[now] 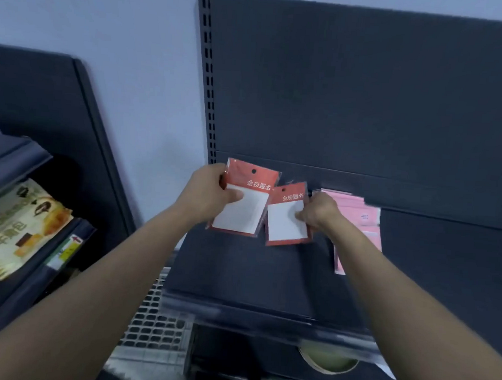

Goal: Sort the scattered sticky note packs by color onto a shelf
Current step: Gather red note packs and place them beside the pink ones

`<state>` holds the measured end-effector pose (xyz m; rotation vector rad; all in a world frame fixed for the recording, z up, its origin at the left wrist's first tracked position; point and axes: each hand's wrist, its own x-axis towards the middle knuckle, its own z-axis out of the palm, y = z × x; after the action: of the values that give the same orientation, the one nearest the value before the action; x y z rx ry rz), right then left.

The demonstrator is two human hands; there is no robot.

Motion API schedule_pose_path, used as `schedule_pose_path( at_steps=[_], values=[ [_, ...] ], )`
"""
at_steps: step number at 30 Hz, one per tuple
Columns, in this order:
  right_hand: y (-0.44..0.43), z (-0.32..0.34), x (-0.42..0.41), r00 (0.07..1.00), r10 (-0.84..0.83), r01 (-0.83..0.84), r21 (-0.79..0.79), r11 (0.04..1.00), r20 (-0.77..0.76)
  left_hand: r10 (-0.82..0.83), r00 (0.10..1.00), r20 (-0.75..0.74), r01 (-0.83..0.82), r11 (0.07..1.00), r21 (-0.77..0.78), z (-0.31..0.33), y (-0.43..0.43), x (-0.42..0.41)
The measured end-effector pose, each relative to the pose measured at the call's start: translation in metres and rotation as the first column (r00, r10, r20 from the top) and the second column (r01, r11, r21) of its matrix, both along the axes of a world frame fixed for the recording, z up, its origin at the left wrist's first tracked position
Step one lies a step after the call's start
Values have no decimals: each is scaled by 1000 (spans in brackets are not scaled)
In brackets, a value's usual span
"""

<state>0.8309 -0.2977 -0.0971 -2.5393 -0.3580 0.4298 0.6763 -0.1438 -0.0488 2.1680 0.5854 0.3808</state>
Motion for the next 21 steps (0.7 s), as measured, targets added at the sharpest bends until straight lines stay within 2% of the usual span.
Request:
schedule_pose_path(
  at_steps=[3,7,12,15,17,21],
  values=[
    [-1,-9,11,1000,12,-12,-33,999,1,4,999,-53,-7,999,-43,-13,-3,12],
    [-1,-20,24,996,48,-40,-104,994,79,-37,991,-125,22,992,-121,-29,-10,31],
    [-5,-6,44,985,29,-16,-74,997,168,-87,978,-190,39,970,-241,-51,-16,56],
    [-9,14,52,976,77,-79,5,997,203,-117,966,-230,43,951,-305,-64,-23,75],
    [-13,26,50,965,147,-162,53,985,219,-121,959,-257,46,959,-280,-71,-29,87],
    [-20,41,42,945,193,-220,77,972,265,-46,952,-302,36,999,-39,-80,-36,101]
  ],
)
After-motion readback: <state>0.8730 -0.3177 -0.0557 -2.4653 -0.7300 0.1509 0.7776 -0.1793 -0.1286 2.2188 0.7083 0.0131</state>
